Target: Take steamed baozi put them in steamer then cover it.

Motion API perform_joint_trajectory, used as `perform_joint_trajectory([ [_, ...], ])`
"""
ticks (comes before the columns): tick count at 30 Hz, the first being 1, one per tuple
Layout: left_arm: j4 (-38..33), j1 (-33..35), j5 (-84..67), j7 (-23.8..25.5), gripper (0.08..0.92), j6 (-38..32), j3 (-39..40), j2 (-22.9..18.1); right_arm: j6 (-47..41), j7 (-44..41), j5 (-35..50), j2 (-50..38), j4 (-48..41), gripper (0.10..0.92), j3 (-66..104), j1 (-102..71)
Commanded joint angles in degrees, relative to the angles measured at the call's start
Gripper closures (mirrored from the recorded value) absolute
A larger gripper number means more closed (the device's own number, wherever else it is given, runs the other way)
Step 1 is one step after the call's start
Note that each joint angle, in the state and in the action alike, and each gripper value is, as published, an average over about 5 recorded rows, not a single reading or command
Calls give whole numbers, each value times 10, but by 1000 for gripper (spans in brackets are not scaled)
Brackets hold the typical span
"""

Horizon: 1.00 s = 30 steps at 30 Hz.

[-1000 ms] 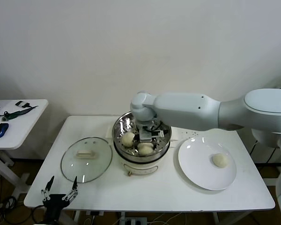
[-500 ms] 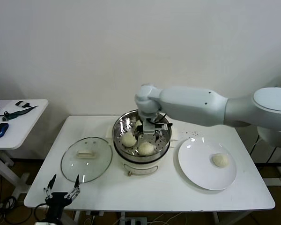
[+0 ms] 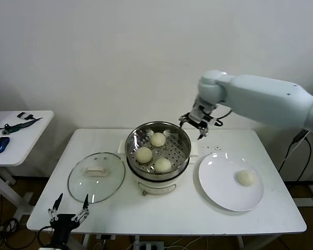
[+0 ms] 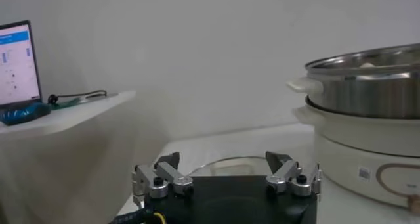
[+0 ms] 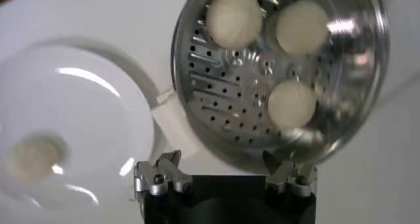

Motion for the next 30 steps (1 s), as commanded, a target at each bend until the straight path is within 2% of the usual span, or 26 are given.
perform_joint_trajectory([
  [1, -3, 1, 2, 1, 177, 1, 0, 1, -189, 4, 123, -176, 9, 203, -20, -21],
  [7, -3, -4, 5, 1, 177, 4, 2, 0, -172, -23, 21, -227, -18, 203, 66, -152],
  [15, -2, -4, 13, 0, 177, 7, 2, -5, -149, -30, -68, -209, -79, 203, 213, -325],
  [23, 1, 3, 15, 0, 177, 6, -5, -7, -134, -31, -126, -165, -148, 203, 275, -401],
  [30, 6, 3, 16, 0, 177, 5, -5, -6, -131, -26, -138, -140, -171, 203, 296, -418],
])
